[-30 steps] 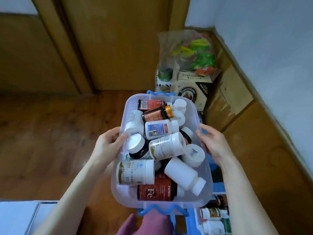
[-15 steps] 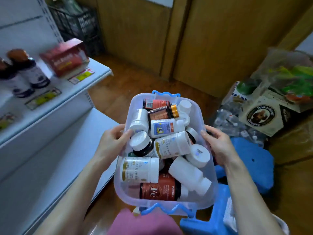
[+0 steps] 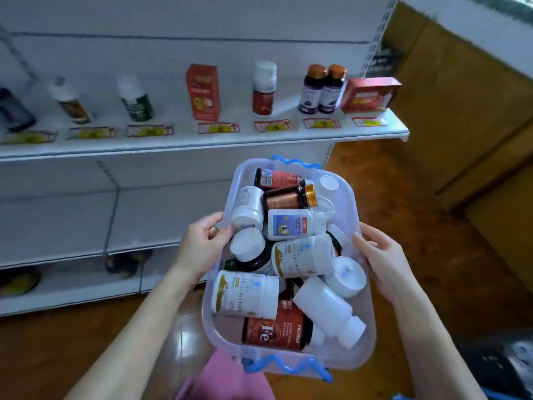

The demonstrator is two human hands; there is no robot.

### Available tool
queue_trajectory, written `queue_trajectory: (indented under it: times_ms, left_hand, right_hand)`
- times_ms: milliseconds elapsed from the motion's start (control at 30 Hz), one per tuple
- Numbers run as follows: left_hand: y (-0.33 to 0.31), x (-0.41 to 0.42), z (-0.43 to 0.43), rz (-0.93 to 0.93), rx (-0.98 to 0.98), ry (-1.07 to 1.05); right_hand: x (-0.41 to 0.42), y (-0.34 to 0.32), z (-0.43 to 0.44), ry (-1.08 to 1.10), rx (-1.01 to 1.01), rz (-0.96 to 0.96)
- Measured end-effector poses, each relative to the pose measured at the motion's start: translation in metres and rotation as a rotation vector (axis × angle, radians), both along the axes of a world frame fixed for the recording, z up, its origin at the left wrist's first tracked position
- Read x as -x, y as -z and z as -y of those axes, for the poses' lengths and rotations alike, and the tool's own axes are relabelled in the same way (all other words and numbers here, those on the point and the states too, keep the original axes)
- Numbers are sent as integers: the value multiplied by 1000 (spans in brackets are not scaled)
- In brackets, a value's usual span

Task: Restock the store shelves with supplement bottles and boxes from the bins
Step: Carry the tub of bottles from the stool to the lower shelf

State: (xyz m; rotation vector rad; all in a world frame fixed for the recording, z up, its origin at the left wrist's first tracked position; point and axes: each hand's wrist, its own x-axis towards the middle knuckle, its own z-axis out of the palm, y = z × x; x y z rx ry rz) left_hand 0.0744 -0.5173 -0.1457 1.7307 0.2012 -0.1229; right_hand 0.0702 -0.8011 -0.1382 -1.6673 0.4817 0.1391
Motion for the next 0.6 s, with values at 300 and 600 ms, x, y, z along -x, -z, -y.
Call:
queue_trajectory:
  times_ms: [300,600]
  left_hand:
    - [-11,132,-160,55,-101,-411]
    - [-3,247,-350,65,-165,-691]
  right_hand:
    - [-5,1,-187,-384,4,-64]
    - [46,8,-423,-637,-28,-53]
